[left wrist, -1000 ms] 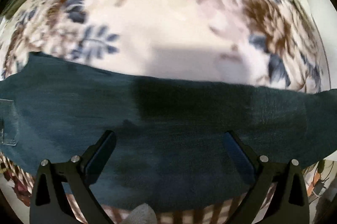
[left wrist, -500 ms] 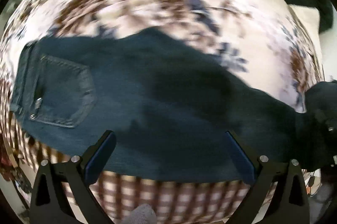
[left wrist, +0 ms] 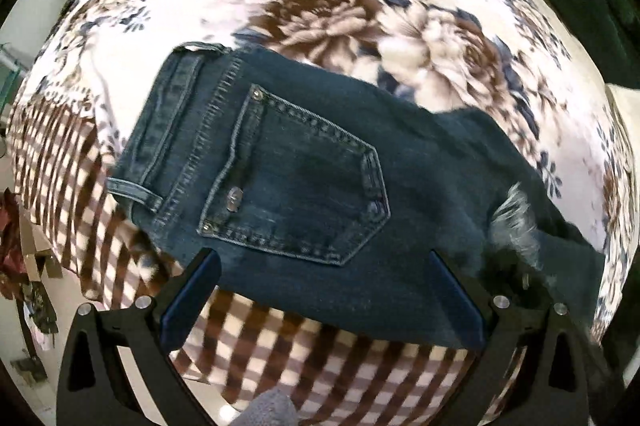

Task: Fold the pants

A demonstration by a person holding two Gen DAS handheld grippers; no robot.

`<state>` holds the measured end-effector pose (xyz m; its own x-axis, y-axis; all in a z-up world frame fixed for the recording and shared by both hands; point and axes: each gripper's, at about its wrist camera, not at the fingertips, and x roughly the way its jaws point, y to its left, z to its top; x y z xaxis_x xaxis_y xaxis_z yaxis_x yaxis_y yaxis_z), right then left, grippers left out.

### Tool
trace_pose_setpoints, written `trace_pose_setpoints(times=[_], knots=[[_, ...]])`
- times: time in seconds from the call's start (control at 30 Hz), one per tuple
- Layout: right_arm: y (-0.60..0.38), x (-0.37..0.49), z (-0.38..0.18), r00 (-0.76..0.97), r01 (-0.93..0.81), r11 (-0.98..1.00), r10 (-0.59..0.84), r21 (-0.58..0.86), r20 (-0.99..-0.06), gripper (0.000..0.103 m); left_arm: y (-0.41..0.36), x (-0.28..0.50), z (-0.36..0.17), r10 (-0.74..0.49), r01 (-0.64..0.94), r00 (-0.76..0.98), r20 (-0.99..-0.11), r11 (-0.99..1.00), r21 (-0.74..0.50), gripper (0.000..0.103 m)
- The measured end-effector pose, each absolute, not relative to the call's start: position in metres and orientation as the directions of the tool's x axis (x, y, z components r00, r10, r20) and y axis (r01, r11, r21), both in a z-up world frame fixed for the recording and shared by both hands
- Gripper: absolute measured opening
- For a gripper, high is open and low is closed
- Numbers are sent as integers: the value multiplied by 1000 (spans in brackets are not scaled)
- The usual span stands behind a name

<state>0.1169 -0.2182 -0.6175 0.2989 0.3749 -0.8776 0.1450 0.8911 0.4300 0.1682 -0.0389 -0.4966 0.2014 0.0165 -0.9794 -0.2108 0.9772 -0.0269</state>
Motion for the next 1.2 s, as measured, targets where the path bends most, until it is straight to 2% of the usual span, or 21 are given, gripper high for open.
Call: trace_pose_setpoints(times=[0.07, 0.13, 0.2, 0.3, 0.43, 0.47, 0.53, 0.6, 0.8, 0.93, 1.03, 1.1, 1.2], knots=[[-221, 111, -609, 281, 141, 853, 451, 502, -847, 59, -45, 171, -493, 0, -220, 205, -979, 974, -47, 103], [-244, 102, -597, 302, 197, 835, 447, 514, -842, 60, -63, 180, -493, -25, -208, 209, -978, 976, -70, 103], [-281, 90, -585, 327, 277, 834, 385, 477, -863, 65, -89, 190, -494, -68, -173, 214, -975, 979, -106, 103], [-348, 71, -577, 327, 417, 816, 277, 401, -904, 66, -132, 204, -505, -90, -109, 210, -973, 987, -115, 103], [-403, 67, -600, 261, 520, 781, 241, 346, -935, 66, -180, 213, -545, -81, -23, 114, -990, 996, -84, 103], [-410, 71, -611, 231, 519, 786, 250, 337, -940, 64, -184, 211, -556, -61, -14, 73, -995, 998, -62, 103], [-417, 78, -630, 165, 509, 816, 220, 274, -961, 45, -182, 200, -582, -8, 6, -8, -1000, 1000, -8, 103], [-416, 80, -642, 117, 493, 836, 209, 240, -971, 40, -170, 185, -583, -26, 20, 25, -999, 999, -25, 103], [-411, 84, -650, 97, 467, 854, 209, 230, -973, 43, -145, 158, -571, -15, 52, 33, -999, 999, -13, 103], [-392, 100, -639, 24, 452, 877, 170, 162, -985, 56, -142, 165, -552, 5, 2, 61, -998, 1000, 5, 103], [-363, 113, -633, 16, 405, 901, 164, 157, -986, 56, -151, 174, -532, -41, -8, 133, -990, 999, -43, 103], [-338, 120, -633, 33, 361, 915, 182, 182, -983, 56, -161, 179, -538, -41, 5, 118, -992, 999, -40, 103], [-304, 123, -646, 3, 294, 946, 143, 138, -990, 55, -168, 174, -569, 43, 34, 58, -997, 998, 45, 103]])
